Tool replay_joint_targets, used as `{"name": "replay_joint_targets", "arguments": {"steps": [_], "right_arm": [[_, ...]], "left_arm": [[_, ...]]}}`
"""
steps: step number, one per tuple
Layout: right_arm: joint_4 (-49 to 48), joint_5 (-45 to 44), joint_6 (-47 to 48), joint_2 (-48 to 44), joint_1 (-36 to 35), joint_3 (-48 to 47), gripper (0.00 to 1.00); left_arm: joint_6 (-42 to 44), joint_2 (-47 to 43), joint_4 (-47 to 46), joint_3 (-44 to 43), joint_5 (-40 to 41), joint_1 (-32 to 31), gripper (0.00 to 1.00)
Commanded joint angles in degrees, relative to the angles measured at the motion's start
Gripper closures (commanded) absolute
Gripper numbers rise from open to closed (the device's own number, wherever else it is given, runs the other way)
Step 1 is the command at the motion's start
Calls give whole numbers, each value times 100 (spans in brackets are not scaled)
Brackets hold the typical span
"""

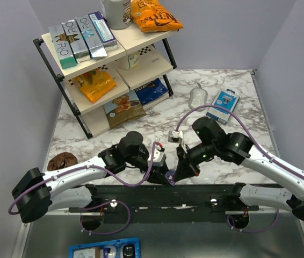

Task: Insert the wireless bluetooth earbuds into the charging case
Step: Place the earbud in the charging case.

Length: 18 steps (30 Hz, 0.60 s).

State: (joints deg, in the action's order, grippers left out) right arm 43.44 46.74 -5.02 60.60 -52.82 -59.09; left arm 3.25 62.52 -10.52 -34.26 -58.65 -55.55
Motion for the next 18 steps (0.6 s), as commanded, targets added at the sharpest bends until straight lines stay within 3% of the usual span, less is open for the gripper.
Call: {"name": "replay_joint_targets", "arguments": {"steps": [1, 18], "right_arm": [[15, -174, 97, 57, -27, -182, 99], [-20, -306, 124, 84, -36, -173, 99]], "left_arm": [[106, -47, -134, 60, -278, -8, 100], [71, 41, -266, 130, -234, -123, 100]]}}
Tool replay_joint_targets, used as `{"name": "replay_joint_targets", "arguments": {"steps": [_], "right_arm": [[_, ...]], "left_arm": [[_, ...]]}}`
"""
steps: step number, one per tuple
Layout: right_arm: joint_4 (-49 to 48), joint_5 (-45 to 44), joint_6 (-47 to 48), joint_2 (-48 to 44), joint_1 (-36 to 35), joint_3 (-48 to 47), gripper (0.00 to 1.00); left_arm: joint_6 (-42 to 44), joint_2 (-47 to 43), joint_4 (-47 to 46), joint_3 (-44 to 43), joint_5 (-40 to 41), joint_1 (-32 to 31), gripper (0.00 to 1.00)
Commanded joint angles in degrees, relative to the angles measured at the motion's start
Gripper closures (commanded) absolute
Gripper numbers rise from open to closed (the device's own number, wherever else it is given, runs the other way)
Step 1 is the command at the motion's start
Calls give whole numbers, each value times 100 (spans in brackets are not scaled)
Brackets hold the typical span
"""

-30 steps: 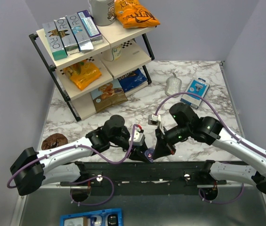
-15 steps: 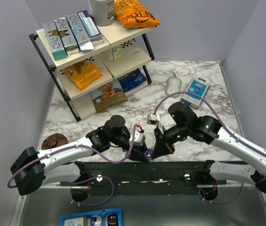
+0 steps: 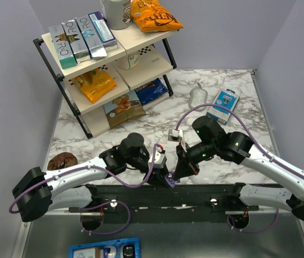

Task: Insert the wireless bluetooth earbuds into the charging case
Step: Place the earbud in the charging case.

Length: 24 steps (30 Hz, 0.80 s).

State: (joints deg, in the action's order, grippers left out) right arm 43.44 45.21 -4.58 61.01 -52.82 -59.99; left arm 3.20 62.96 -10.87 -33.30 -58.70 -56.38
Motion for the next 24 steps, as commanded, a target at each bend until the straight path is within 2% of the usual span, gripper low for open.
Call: {"name": "replay_joint_targets", "arguments": {"steps": [1, 24], "right_arm": [[-20, -144, 71, 51, -36, -75, 99], [33, -206, 10, 51, -44, 119, 99]], "left_arm": [[75, -12, -240, 34, -230, -40, 100], [242, 32, -38, -142, -116, -49, 100]]}}
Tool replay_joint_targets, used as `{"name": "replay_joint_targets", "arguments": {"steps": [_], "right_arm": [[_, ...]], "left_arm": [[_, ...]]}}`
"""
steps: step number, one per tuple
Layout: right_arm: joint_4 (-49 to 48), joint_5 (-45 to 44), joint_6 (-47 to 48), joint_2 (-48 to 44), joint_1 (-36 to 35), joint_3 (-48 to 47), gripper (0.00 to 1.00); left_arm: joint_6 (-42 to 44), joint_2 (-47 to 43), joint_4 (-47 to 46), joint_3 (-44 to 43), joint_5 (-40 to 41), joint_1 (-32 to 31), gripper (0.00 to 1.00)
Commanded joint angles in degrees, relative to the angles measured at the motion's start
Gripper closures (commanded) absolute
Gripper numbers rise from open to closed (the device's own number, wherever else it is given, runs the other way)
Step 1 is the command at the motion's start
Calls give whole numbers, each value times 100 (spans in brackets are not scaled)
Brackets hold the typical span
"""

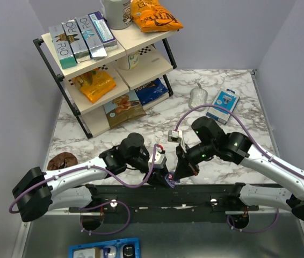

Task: Insert the wireless bluetooth earbuds into the charging case
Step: Place the earbud in the charging case.

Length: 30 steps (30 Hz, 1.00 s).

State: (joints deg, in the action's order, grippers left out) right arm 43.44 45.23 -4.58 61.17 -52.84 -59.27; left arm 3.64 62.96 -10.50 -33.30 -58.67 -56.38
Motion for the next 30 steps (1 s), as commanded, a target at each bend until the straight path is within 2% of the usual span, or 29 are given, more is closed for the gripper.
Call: {"name": "replay_joint_targets", "arguments": {"steps": [1, 30], "right_arm": [[24, -243, 1, 36, -34, 55, 99], [191, -612, 27, 176, -262, 55, 99]], "left_arm": [[199, 41, -57, -142, -118, -49, 100], [304, 182, 110, -247, -74, -48, 100]]}}
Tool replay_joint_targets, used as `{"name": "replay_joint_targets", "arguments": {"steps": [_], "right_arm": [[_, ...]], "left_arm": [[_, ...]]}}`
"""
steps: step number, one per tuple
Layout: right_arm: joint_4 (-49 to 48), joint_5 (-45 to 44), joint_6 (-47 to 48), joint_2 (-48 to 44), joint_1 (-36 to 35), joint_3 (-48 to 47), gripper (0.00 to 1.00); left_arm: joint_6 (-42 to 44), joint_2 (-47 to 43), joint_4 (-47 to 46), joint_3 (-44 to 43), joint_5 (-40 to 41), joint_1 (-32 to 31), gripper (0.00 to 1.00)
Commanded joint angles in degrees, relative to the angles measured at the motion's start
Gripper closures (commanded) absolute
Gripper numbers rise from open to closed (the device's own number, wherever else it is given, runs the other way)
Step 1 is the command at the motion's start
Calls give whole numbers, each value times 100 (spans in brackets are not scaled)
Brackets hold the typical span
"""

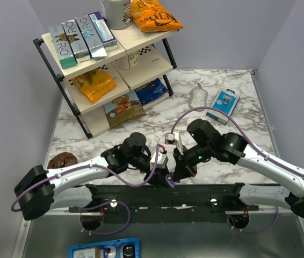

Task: Insert the wireless bluetooth earbuds into the charging case
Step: Place the earbud in the charging case.

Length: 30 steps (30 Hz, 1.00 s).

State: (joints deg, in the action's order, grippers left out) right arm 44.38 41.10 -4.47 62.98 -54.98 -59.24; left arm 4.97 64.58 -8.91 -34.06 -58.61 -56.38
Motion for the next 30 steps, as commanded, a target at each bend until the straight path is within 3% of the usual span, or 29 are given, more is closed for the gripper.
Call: {"name": "replay_joint_targets", "arguments": {"steps": [1, 20, 30], "right_arm": [[97, -216, 8, -5, -48, 53, 99], [132, -165, -1, 206, -56, -61, 99], [53, 47, -71, 92, -57, -17, 99]], "left_arm": [[179, 20, -50, -162, -72, -49, 100], [197, -24, -76, -144, 51, -49, 100], [320, -121, -252, -48, 587, -49, 100]]}}
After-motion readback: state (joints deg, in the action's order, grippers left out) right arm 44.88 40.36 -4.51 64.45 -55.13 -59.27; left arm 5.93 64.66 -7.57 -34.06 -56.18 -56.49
